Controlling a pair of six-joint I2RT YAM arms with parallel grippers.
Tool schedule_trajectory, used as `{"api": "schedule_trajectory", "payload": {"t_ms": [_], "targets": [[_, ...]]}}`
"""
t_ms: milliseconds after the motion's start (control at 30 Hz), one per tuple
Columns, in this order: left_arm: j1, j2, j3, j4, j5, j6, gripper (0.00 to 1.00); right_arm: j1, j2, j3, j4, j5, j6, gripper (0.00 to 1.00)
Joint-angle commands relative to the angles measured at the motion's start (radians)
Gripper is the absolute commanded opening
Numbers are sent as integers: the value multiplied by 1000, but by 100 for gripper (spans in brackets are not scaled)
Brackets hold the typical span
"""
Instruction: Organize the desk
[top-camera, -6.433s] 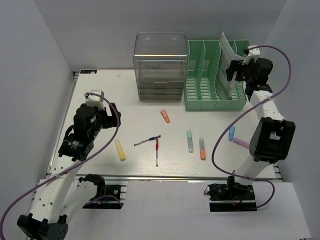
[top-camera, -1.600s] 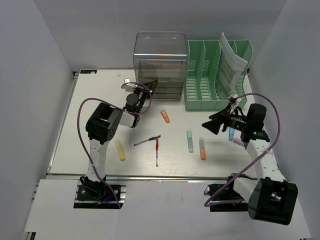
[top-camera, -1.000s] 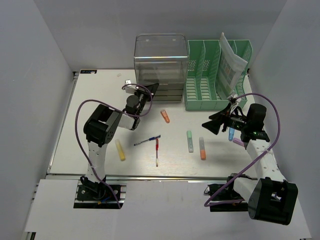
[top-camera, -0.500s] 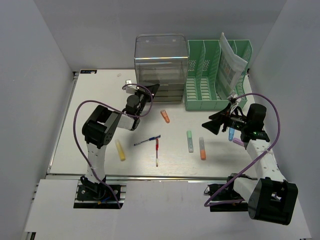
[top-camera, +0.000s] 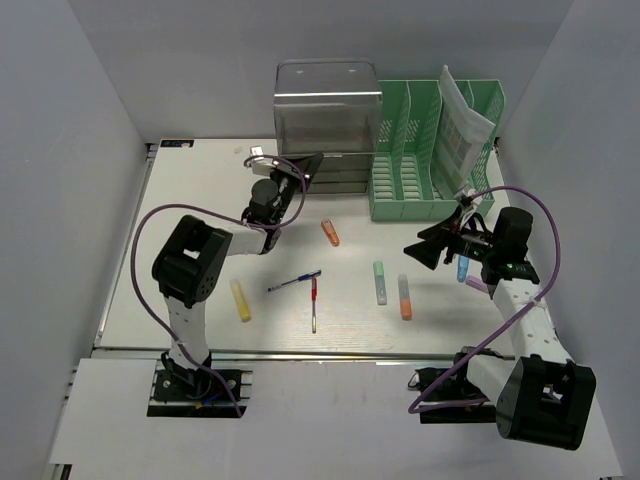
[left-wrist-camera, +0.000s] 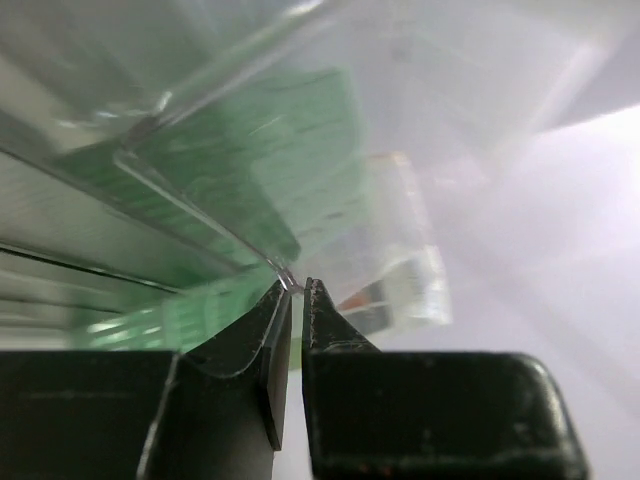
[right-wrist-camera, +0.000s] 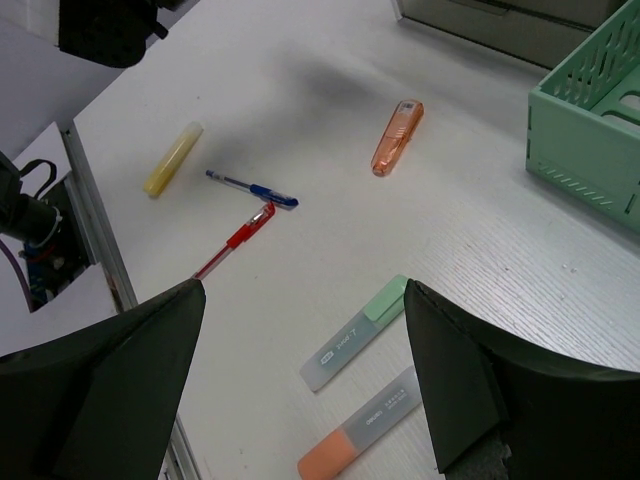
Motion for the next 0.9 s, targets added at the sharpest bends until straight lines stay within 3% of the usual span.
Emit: {"api": "schedule_trajectory", "payload": {"t_ms": [0,533,700,867], "targets": [[-3,-110,72,116,-4,-9,0,3,-15,37,-5,-13,-40,86],[6,-70,29,211,-4,-27,0,3,-9,39,-21,-19,-50,86],[6,-63,29,213,-5,-43,0,11,-7,46,-49,5,-130,89],[6,-53,26,213,-7,-50,0,78,26,100,-188,104,-221,89]]}}
